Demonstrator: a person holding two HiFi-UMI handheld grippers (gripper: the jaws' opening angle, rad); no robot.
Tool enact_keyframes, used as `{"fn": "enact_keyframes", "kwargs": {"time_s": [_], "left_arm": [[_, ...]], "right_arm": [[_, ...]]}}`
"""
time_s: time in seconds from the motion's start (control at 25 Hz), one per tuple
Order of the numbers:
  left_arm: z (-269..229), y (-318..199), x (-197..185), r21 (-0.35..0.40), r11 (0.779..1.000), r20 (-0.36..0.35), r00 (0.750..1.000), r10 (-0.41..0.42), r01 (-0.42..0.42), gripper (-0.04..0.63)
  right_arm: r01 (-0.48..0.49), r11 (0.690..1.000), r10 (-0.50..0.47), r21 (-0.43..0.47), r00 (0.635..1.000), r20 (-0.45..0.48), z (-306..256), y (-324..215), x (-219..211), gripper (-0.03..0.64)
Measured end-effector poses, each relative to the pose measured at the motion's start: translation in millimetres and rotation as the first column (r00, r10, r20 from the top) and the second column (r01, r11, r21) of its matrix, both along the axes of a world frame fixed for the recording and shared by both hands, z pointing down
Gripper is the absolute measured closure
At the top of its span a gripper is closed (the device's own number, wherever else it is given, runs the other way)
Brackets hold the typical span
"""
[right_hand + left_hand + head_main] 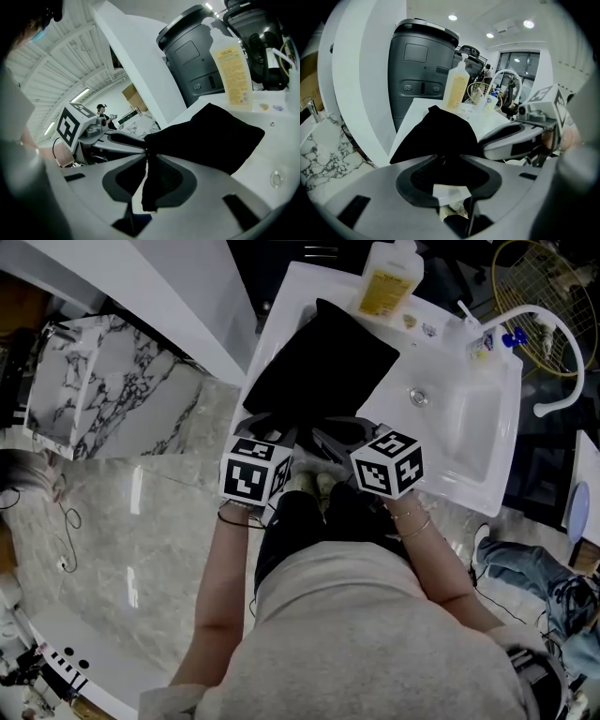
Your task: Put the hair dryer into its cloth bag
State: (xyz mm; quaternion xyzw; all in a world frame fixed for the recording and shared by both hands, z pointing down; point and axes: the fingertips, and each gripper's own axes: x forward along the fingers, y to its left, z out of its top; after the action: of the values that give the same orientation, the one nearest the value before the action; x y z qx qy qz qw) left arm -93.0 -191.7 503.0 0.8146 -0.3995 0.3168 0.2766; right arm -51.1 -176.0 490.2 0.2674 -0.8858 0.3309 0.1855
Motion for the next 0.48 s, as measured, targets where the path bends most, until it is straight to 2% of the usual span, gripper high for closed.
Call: {"fn": "enact_keyframes", "kwargs": {"time_s": [0.2,0.48], "left_arm": [[-23,5,-8,0.034,0.998,-0.041,0.998,-0.05,0.052,0.476],[-61,12,-12,0.071,0.993,-0.157,0.984,-0.086,0.098,0.48]], "right_arm": [[-0.024,0.999,0.024,0.023,1.0,0.007,-10,-4,5,0.514],[-0.039,0.995,0.032,0.087,0.996,0.085,-43,-13,6,0.512]]}}
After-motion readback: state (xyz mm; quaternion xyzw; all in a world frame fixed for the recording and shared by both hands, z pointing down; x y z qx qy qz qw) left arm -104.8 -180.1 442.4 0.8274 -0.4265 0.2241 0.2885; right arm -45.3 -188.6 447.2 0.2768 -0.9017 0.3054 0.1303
